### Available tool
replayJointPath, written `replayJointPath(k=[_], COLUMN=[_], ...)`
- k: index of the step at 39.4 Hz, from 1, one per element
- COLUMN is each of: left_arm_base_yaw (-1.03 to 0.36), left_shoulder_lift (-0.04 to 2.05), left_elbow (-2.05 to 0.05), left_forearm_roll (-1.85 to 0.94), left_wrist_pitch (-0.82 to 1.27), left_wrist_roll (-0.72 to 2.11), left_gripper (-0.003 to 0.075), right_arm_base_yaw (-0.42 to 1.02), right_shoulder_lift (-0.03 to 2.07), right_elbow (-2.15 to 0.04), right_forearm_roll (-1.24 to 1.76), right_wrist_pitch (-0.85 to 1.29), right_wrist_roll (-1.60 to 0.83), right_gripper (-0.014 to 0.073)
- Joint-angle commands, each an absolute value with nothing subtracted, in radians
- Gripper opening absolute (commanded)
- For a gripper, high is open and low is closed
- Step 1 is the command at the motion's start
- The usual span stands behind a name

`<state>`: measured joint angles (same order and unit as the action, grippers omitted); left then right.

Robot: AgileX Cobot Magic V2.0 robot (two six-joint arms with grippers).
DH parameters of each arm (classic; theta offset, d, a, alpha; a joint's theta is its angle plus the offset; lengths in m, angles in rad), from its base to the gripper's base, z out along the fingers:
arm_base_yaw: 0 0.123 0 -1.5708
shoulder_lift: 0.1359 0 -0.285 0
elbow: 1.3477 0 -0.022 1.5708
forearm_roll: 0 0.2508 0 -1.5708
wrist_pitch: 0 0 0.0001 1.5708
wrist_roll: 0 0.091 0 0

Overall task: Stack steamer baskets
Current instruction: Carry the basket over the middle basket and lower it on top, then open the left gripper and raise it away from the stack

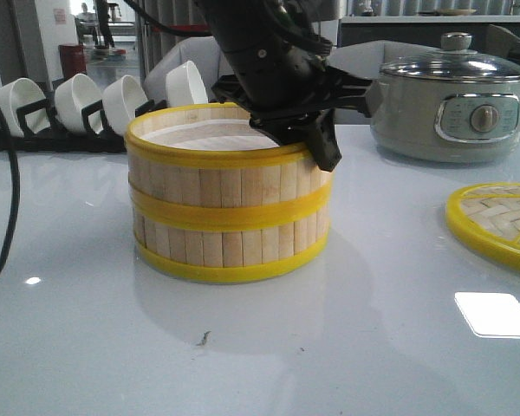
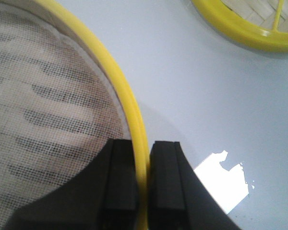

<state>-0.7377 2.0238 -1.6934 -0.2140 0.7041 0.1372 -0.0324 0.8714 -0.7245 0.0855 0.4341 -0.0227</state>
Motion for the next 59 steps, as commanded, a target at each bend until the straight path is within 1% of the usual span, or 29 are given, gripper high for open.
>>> replayJointPath(k=[1, 5, 7, 11, 13, 21, 33, 36, 37, 38, 40, 42, 43, 45, 48, 59], left_arm_base_yaw=[-0.751, -0.749, -0.749, -0.749, -0.749, -0.749, -0.746, -0.746, -0.746, -0.743, -0.742, -0.731, -0.724, -0.707, -0.672, -0.454], left_shoulder_lift=[1.949, 1.948, 1.948, 1.948, 1.948, 1.947, 1.928, 1.917, 1.912, 1.907, 1.899, 1.886, 1.880, 1.863, 1.834, 1.681], left_elbow=[-1.733, -1.757, -1.773, -1.799, -1.813, -1.839, -1.851, -1.879, -1.895, -1.908, -1.937, -1.966, -1.978, -2.000, -2.017, -2.021], left_forearm_roll=[-0.253, -0.247, -0.247, -0.244, -0.244, -0.244, -0.208, -0.171, -0.158, -0.150, -0.133, -0.122, -0.120, -0.115, -0.115, -0.141], left_wrist_pitch=[0.597, 0.599, 0.599, 0.603, 0.611, 0.646, 0.642, 0.646, 0.652, 0.659, 0.677, 0.693, 0.697, 0.698, 0.698, 0.679], left_wrist_roll=[0.140, 0.140, 0.140, 0.140, 0.140, 0.140, 0.140, 0.140, 0.139, 0.139, 0.139, 0.139, 0.143, 0.143, 0.143, 0.135], left_gripper=[0.0152, 0.0279, 0.0368, 0.0469, 0.0479, 0.0476, 0.0476, 0.0459, 0.0435, 0.0395, 0.0288, 0.0106, 0.0067, 0.0125, 0.0106, 0.0106], right_arm_base_yaw=[-0.031, -0.031, -0.031, -0.031, -0.031, -0.031, -0.031, -0.031, -0.031, -0.031, -0.031, -0.031, -0.031, -0.031, -0.031, -0.031], right_shoulder_lift=[0.865, 0.865, 0.865, 0.865, 0.865, 0.865, 0.865, 0.865, 0.865, 0.865, 0.865, 0.865, 0.865, 0.865, 0.865, 0.865], right_elbow=[-0.759, -0.759, -0.759, -0.759, -0.759, -0.759, -0.759, -0.759, -0.759, -0.759, -0.759, -0.759, -0.759, -0.759, -0.759, -0.759], right_forearm_roll=[0.076, 0.076, 0.076, 0.076, 0.076, 0.076, 0.076, 0.076, 0.076, 0.076, 0.076, 0.076, 0.076, 0.076, 0.076, 0.076], right_wrist_pitch=[0.360, 0.360, 0.360, 0.360, 0.360, 0.369, 0.378, 0.378, 0.378, 0.379, 0.379, 0.379, 0.379, 0.379, 0.379, 0.379], right_wrist_roll=[-0.030, -0.030, -0.030, -0.030, -0.030, -0.030, -0.030, -0.030, -0.030, -0.030, -0.030, -0.030, -0.030, -0.030, -0.030, -0.030], right_gripper=[0.0444, 0.0444, 0.0444, 0.0444, 0.0444, 0.0444, 0.0444, 0.0444, 0.0444, 0.0444, 0.0444, 0.0444, 0.0444, 0.0444, 0.0444, 0.0444])
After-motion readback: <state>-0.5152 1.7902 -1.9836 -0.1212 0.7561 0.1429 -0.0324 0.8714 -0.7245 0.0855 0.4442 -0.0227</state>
